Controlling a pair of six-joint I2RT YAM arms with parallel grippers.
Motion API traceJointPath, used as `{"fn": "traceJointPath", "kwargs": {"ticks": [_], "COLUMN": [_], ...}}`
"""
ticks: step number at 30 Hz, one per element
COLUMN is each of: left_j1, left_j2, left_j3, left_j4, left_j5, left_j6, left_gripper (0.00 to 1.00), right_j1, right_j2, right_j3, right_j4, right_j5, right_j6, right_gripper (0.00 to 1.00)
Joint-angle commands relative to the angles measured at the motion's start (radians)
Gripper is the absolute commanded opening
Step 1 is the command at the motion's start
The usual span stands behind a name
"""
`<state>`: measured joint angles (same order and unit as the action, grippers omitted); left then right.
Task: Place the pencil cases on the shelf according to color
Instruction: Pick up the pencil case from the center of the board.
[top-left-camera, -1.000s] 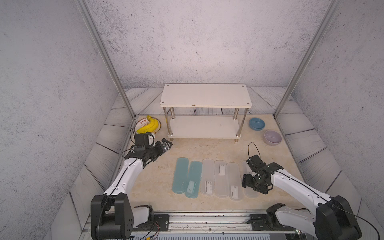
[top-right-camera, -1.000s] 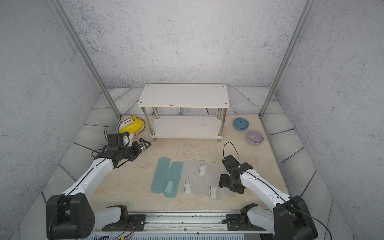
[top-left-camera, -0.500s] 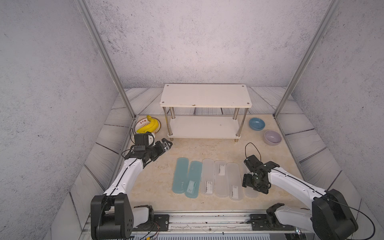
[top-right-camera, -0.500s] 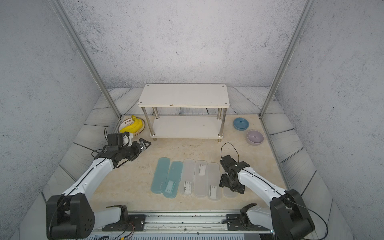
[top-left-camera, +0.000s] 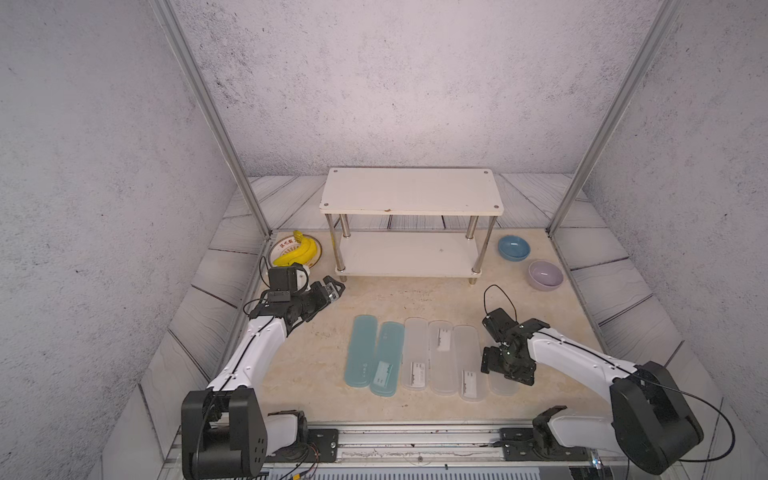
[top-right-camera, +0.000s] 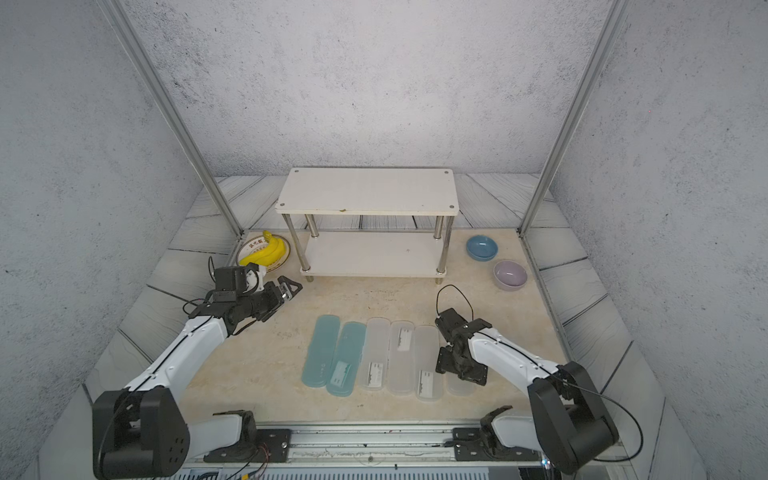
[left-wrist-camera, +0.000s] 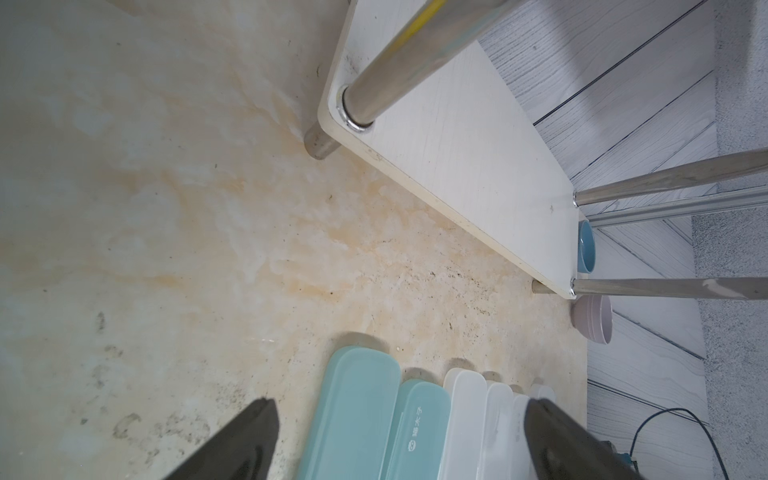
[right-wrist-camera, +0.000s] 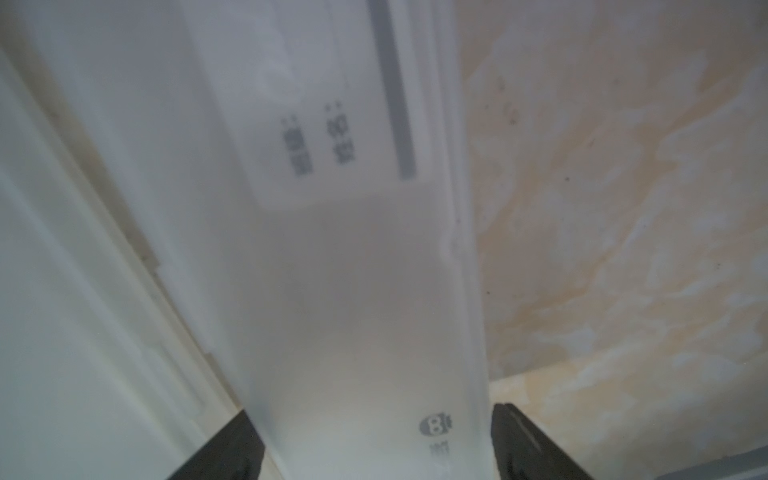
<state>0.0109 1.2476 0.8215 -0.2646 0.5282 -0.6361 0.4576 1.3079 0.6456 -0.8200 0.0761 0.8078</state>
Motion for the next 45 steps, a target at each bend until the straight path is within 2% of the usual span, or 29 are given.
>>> {"fn": "traceJointPath", "kwargs": {"ticks": [1,5,8,10,12,15,16,24,28,32,37,45], "left_j1": [0.003,0.003,0.003,0.003,0.003,0.004,0.004,0.002,0.000,-0.002,-0.015,-0.040], "left_j2": [0.003,0.003,0.009,0.014,0.018,0.017,0.018,0.001,-0.046,-0.108,-0.181,-0.182], "left_j3": [0.004,0.004,0.003,0.005,0.007,0.007,0.006,0.023,0.069,0.091,0.100,0.199], "left_j4": [0.005,0.005,0.008,0.011,0.011,0.011,0.011,0.003,-0.054,-0.060,-0.026,-0.005], "left_j5": [0.008,0.006,0.006,0.009,0.010,0.007,0.005,0.017,-0.003,-0.007,0.008,0.005], "left_j6": [0.000,0.002,0.000,-0.002,-0.003,-0.001,-0.001,0.016,0.079,0.058,0.006,-0.023], "left_gripper": [0.99,0.99,0.99,0.99,0.99,0.99,0.99,0.99,0.99,0.99,0.99,0.99], "right_j1": [0.002,0.005,0.007,0.008,0.007,0.007,0.008,0.010,0.010,0.016,0.017,0.007], "right_j2": [0.058,0.089,0.070,0.049,0.027,-0.018,-0.034,-0.150,-0.195,-0.203,-0.173,0.045], "right_j3": [-0.003,0.000,-0.010,-0.023,-0.028,-0.019,-0.011,0.168,0.311,0.475,0.713,1.132], "right_j4": [0.034,0.043,0.052,0.059,0.054,0.011,-0.008,-0.200,-0.241,-0.258,-0.283,-0.329], "right_j5": [-0.002,0.007,0.011,0.017,0.030,0.055,0.059,0.048,-0.031,-0.100,-0.149,-0.050], "right_j6": [0.001,0.015,0.020,0.025,0.028,0.023,0.019,-0.055,-0.140,-0.216,-0.294,-0.404], "right_gripper": [0.89,0.87,0.81,0.71,0.56,0.44,0.43,0.42,0.42,0.40,0.40,0.42]}}
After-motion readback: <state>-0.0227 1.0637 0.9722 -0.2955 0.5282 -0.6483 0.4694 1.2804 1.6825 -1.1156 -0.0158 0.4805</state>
